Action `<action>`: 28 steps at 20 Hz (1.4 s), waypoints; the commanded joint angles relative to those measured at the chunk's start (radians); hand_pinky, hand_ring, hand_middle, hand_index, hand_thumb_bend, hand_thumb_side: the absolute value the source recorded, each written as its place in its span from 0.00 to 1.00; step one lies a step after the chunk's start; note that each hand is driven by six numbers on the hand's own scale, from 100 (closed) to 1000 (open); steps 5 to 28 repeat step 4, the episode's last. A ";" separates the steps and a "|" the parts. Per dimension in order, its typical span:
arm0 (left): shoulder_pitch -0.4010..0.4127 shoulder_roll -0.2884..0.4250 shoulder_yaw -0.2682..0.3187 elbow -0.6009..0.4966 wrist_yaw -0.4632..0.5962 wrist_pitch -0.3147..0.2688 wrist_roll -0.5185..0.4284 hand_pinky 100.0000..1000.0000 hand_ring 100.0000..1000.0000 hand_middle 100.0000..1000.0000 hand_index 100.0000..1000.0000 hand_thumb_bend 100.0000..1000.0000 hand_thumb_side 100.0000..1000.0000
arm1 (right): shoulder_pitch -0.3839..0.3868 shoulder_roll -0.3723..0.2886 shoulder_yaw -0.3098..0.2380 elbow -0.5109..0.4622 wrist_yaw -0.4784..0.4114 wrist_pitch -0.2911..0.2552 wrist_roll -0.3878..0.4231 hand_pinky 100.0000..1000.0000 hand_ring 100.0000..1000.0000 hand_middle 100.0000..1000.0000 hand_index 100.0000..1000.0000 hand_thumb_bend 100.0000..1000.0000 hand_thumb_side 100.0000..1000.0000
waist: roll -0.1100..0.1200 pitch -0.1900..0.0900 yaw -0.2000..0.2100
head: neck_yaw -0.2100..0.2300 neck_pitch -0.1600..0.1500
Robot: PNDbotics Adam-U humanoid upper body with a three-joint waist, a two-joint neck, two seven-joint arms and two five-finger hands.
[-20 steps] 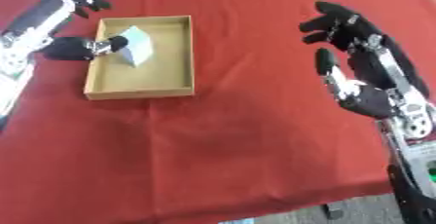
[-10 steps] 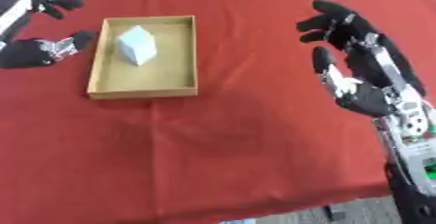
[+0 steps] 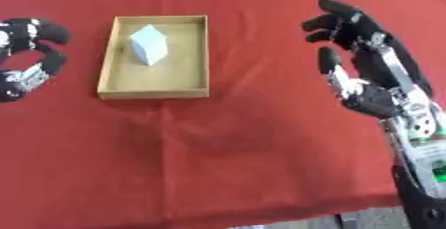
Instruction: Pick up objects on the table and place them in the box.
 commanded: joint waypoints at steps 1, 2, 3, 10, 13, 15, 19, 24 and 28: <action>0.008 0.001 0.031 -0.035 0.027 -0.011 -0.006 0.69 0.77 0.70 0.72 0.26 0.70 | -0.013 -0.017 -0.009 -0.011 0.006 0.000 -0.001 0.71 0.79 0.67 0.93 0.00 0.44 | 0.000 -0.012 0.003 | 0.004 0.006; 0.015 -0.003 0.035 -0.039 0.029 -0.015 -0.008 0.68 0.77 0.70 0.72 0.25 0.70 | -0.013 -0.016 -0.009 -0.011 0.006 0.000 -0.001 0.71 0.79 0.66 0.93 0.00 0.44 | 0.000 -0.011 0.003 | 0.006 0.006; 0.021 -0.008 0.038 -0.041 0.031 -0.017 -0.011 0.68 0.77 0.70 0.72 0.25 0.70 | -0.012 -0.015 -0.010 -0.010 0.006 0.001 -0.001 0.71 0.79 0.66 0.93 0.00 0.44 | 0.001 -0.010 0.000 | 0.008 0.008; 0.026 -0.012 0.041 -0.041 0.031 -0.018 -0.013 0.68 0.77 0.70 0.72 0.24 0.70 | -0.011 -0.014 -0.010 -0.010 0.006 0.001 0.000 0.71 0.79 0.66 0.93 0.00 0.44 | 0.000 -0.009 0.000 | 0.009 0.010; 0.026 -0.012 0.041 -0.041 0.031 -0.018 -0.013 0.68 0.77 0.70 0.72 0.24 0.70 | -0.011 -0.014 -0.010 -0.010 0.006 0.001 0.000 0.71 0.79 0.66 0.93 0.00 0.44 | 0.000 -0.009 0.000 | 0.009 0.010; 0.026 -0.012 0.041 -0.041 0.031 -0.018 -0.013 0.68 0.77 0.70 0.72 0.24 0.70 | -0.011 -0.014 -0.010 -0.010 0.006 0.001 0.000 0.71 0.79 0.66 0.93 0.00 0.44 | 0.000 -0.009 0.000 | 0.009 0.010; 0.026 -0.012 0.041 -0.041 0.031 -0.018 -0.013 0.68 0.77 0.70 0.72 0.24 0.70 | -0.011 -0.014 -0.010 -0.010 0.006 0.001 0.000 0.71 0.79 0.66 0.93 0.00 0.44 | 0.000 -0.009 0.000 | 0.009 0.010; 0.026 -0.012 0.041 -0.041 0.031 -0.018 -0.013 0.68 0.77 0.70 0.72 0.24 0.70 | -0.011 -0.014 -0.010 -0.010 0.006 0.001 0.000 0.71 0.79 0.66 0.93 0.00 0.44 | 0.000 -0.009 0.000 | 0.009 0.010; 0.026 -0.012 0.041 -0.041 0.031 -0.018 -0.013 0.68 0.77 0.70 0.72 0.24 0.70 | -0.011 -0.014 -0.010 -0.010 0.006 0.001 0.000 0.71 0.79 0.66 0.93 0.00 0.44 | 0.000 -0.009 0.000 | 0.009 0.010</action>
